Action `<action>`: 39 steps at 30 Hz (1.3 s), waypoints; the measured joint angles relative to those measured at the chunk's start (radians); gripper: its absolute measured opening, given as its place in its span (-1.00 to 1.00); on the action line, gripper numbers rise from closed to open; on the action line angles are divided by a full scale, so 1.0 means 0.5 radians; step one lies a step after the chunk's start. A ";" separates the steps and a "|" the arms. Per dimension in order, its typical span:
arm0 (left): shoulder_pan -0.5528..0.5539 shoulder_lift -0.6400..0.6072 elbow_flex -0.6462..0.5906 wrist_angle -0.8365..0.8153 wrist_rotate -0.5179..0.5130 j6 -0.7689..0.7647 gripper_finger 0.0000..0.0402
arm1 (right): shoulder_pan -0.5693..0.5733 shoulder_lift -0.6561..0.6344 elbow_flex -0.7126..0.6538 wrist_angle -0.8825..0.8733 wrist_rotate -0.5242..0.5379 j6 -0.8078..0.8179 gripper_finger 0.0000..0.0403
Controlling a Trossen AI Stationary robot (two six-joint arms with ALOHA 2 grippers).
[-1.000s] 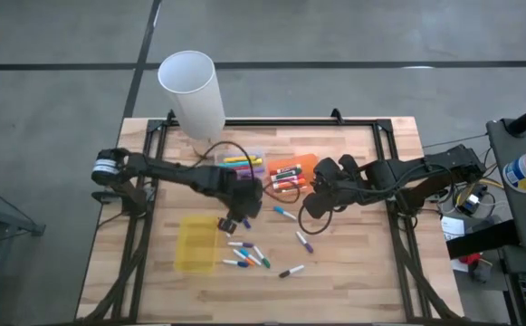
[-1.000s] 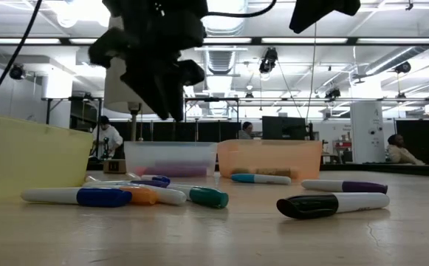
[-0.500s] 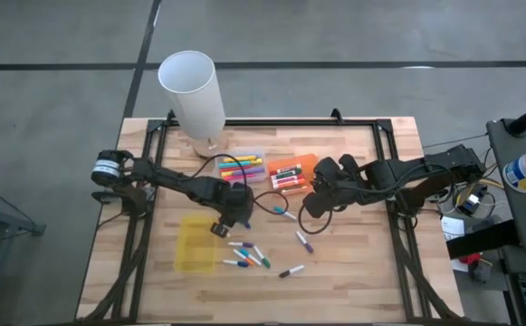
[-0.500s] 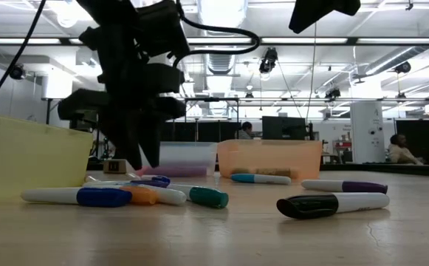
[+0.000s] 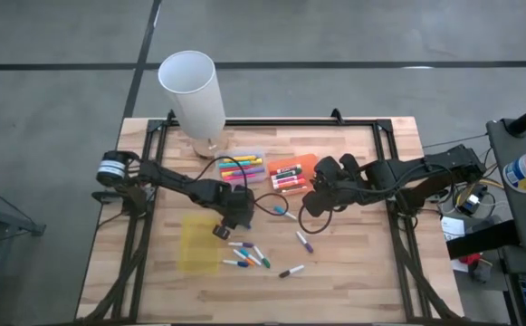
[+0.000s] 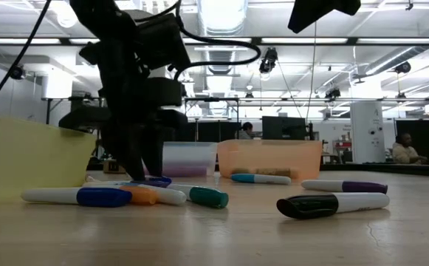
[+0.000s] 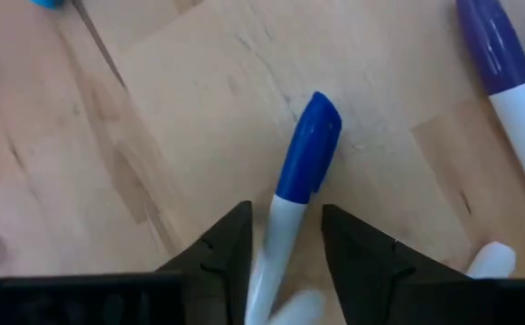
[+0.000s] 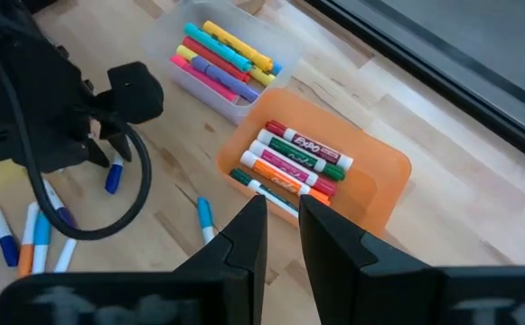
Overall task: Pick & Place Markers
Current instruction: Put the top dark blue pen into the yellow bin
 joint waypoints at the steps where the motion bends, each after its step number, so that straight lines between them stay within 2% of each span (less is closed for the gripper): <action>1: -0.001 0.004 0.005 -0.002 -0.004 -0.012 -0.38 | 0.000 0.000 0.000 0.000 0.000 0.002 -0.70; 4: -0.002 0.005 0.027 -0.025 -0.013 -0.033 -0.51 | 0.000 0.000 0.000 -0.001 0.000 0.005 -0.70; 10: 0.000 0.001 0.072 0.000 -0.062 -0.024 -0.91 | 0.000 0.000 0.000 0.000 0.000 0.006 -0.70; 12: 0.000 -0.003 0.076 -0.002 -0.083 -0.024 -0.97 | 0.000 0.000 0.000 -0.001 0.000 0.006 -0.70; 25: -0.002 -0.028 0.306 -0.239 -0.089 -0.039 -1.00 | 0.000 0.000 0.000 -0.001 0.000 0.000 -0.70; 29: -0.003 -0.037 0.369 -0.316 0.026 -0.091 -1.00 | 0.000 0.000 0.000 -0.001 0.000 -0.001 -0.70; 32: -0.007 -0.025 0.365 -0.316 0.026 -0.147 -1.00 | 0.000 0.000 0.000 -0.002 0.000 0.000 -0.70; 39: -0.005 0.009 0.313 -0.261 0.052 -0.082 -0.78 | 0.000 0.000 0.000 -0.002 -0.001 -0.001 -0.70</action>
